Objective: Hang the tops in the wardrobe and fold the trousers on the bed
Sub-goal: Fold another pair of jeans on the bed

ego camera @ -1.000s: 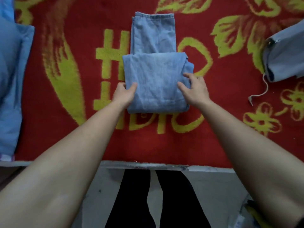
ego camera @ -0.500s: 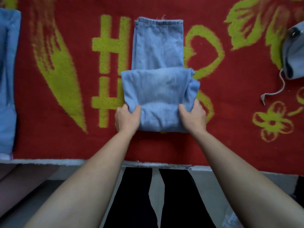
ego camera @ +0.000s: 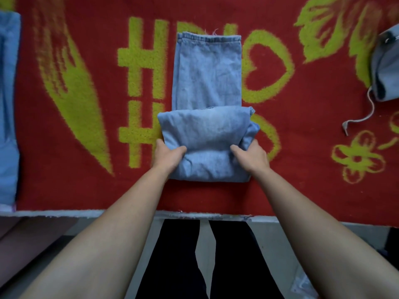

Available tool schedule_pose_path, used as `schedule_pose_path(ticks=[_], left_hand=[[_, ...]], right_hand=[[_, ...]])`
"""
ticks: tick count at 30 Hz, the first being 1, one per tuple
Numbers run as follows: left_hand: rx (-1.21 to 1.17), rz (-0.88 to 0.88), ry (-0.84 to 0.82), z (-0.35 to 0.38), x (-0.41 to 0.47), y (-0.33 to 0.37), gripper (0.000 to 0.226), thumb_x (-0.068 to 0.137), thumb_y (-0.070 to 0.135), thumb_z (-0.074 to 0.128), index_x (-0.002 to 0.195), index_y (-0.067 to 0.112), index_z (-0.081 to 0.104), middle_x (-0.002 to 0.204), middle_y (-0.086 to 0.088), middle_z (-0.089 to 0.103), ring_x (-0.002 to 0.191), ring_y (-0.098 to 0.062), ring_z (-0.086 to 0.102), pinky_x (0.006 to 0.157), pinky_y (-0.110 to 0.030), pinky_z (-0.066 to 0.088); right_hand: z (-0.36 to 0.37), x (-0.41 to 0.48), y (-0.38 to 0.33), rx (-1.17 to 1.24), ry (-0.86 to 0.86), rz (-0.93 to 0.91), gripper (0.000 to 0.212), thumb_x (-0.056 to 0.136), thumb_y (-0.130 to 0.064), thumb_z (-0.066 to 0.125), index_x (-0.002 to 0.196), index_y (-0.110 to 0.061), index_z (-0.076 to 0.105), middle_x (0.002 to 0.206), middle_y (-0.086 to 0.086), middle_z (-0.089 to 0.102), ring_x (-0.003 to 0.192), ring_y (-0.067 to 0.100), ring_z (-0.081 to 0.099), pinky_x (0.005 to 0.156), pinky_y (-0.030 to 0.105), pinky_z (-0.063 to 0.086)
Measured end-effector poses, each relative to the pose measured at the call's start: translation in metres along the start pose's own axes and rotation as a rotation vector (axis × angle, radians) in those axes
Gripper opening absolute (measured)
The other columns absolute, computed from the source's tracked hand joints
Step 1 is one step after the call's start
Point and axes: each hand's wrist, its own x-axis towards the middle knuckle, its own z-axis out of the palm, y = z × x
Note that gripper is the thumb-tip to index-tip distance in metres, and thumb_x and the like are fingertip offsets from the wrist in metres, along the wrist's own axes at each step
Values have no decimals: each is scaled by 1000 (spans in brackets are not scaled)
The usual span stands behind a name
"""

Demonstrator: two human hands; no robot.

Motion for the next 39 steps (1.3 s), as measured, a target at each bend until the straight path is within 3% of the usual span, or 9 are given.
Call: schedule_pose_path(ticks=[5, 8, 10, 16, 21, 25, 29, 32, 39], left_hand=[[-510, 48, 20, -8, 5, 21, 83, 56, 71, 72, 114, 15, 49, 115, -5, 65, 105, -21, 65, 97, -45, 52], [-443, 170, 70, -21, 31, 67, 82, 59, 78, 66, 111, 15, 57, 113, -4, 66, 104, -19, 64, 98, -42, 50], [-421, 224, 42, -24, 52, 104, 74, 68, 67, 73, 114, 12, 59, 115, -5, 67, 101, -16, 64, 94, -35, 52], [-285, 285, -30, -27, 92, 180, 47, 76, 35, 82, 112, 16, 60, 103, 2, 64, 84, -7, 56, 52, -16, 37], [-416, 479, -89, -36, 64, 187, 30, 76, -7, 64, 97, 15, 65, 83, 0, 69, 62, -7, 65, 51, -18, 48], [-298, 736, -19, -40, 14, 139, 13, 76, 4, 69, 78, 13, 61, 84, -12, 66, 80, -16, 55, 73, -27, 43], [390, 890, 265, -29, -35, 34, 20, 74, 4, 62, 89, 13, 71, 119, -19, 57, 109, -37, 52, 92, -42, 43], [666, 885, 96, -12, -48, -24, 26, 83, 10, 63, 105, 18, 75, 142, -16, 48, 128, -39, 43, 98, -46, 40], [240, 593, 254, 4, -36, -15, 36, 89, 50, 58, 96, 16, 66, 128, -11, 49, 125, -30, 44, 104, -34, 32]], right_hand=[[-15, 3, -17, 285, 188, -124, 72, 79, -40, 63, 140, -6, 43, 136, 16, 49, 130, 31, 45, 105, 35, 35], [-42, 28, -55, 461, 260, -222, 74, 80, -41, 57, 145, -10, 42, 120, -1, 56, 114, 14, 51, 99, 24, 35], [-62, 55, -88, 514, 208, -221, 69, 84, -43, 64, 143, -11, 48, 102, -16, 60, 105, 7, 53, 92, 21, 38], [-81, 102, -154, 588, 18, -207, 36, 77, -38, 79, 96, -9, 68, 83, 4, 70, 72, 18, 67, 63, 32, 53], [-96, 78, -150, 684, -31, -328, 9, 76, -10, 69, 74, -19, 73, 59, -8, 66, 50, 9, 60, 48, 19, 42], [-89, 26, -109, 637, 28, -596, 18, 78, -5, 60, 89, -12, 73, 77, -5, 69, 72, 6, 61, 66, 23, 48], [-58, -16, -27, -120, 264, -751, 25, 74, -7, 67, 97, -11, 75, 107, 17, 63, 101, 37, 58, 86, 44, 46], [-29, -29, 18, -509, 210, -840, 32, 85, -16, 63, 116, -15, 72, 134, 23, 52, 120, 42, 51, 93, 49, 45], [6, -39, 16, 72, 375, -547, 30, 93, -47, 60, 97, -20, 73, 128, 11, 51, 128, 28, 44, 105, 31, 32]])
